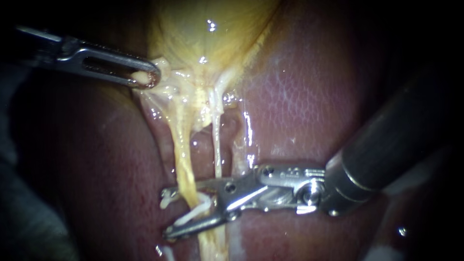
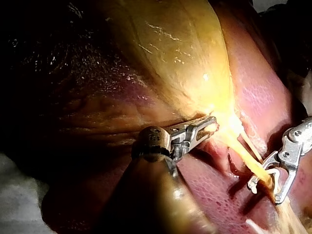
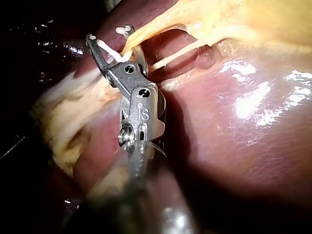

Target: Clipping first clip left tube

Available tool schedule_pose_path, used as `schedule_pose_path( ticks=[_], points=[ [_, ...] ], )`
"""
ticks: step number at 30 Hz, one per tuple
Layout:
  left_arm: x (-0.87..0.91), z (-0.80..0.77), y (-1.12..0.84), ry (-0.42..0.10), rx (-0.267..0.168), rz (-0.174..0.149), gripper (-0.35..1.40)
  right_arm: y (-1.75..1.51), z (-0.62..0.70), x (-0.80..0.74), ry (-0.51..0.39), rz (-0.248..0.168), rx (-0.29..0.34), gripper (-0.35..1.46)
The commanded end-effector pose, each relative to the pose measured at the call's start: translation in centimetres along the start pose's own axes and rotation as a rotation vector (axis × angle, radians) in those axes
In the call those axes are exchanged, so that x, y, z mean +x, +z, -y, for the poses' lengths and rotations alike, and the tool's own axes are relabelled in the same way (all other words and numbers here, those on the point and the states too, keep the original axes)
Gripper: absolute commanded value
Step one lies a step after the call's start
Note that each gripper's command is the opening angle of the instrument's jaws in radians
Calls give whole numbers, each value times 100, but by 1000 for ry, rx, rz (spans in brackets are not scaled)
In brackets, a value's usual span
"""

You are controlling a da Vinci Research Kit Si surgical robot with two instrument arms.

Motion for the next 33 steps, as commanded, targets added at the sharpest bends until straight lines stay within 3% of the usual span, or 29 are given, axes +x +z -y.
schedule_pose_path(
  ticks=[1,5,19,21,24,33],
  points=[
    [0,0,0,0,0,0,-35,0,0,1,6,1,-1,42],
    [0,0,0,0,0,0,-35,-2,0,4,19,-1,0,34],
    [0,0,0,0,0,0,-35,-8,1,5,62,-2,3,-20],
    [0,0,-1,0,0,0,-35,-9,2,5,68,-5,-5,-35],
    [0,0,0,0,0,0,-35,-12,1,4,132,-19,-27,-35],
    [0,0,0,0,0,0,-35,-14,1,3,150,-21,-39,-35]
  ],
)
